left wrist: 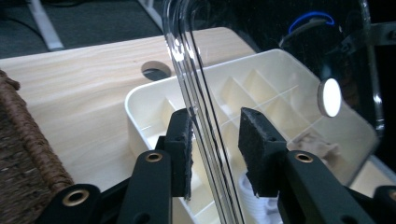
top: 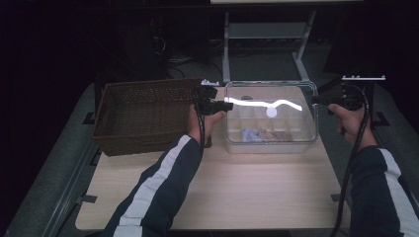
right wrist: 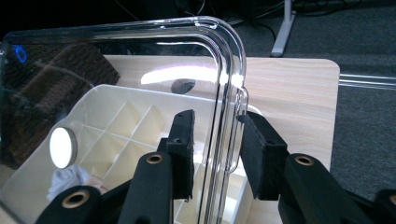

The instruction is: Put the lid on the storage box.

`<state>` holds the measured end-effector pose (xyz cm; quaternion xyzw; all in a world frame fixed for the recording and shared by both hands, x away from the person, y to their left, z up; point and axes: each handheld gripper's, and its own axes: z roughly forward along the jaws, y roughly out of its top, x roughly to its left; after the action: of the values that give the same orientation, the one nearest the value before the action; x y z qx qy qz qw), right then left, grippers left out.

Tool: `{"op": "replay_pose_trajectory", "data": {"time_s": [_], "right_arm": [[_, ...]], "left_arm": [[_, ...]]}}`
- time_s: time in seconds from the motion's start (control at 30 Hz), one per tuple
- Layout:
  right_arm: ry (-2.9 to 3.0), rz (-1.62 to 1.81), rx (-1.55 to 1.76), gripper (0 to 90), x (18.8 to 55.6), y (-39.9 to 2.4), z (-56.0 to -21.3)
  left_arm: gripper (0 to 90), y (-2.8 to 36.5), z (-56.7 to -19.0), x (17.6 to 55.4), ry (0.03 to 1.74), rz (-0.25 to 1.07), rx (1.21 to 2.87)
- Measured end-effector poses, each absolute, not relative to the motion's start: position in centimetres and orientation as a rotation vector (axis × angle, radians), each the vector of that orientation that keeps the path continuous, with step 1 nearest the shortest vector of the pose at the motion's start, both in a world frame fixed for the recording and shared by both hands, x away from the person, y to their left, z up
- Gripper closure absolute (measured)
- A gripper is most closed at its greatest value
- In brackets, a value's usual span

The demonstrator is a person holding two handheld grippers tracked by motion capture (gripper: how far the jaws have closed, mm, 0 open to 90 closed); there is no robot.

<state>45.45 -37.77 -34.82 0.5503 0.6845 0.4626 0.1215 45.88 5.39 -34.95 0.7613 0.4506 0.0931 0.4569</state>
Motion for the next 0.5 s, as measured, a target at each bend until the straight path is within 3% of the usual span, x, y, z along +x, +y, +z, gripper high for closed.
{"op": "replay_pose_trajectory", "data": {"time_s": [0.5], "right_arm": [[1.990,1.342,1.661,62.3,47.6,-37.4,-36.7]], "left_arm": [[58.3,4.8,-36.0,47.1,1.197,0.239,1.932]]}}
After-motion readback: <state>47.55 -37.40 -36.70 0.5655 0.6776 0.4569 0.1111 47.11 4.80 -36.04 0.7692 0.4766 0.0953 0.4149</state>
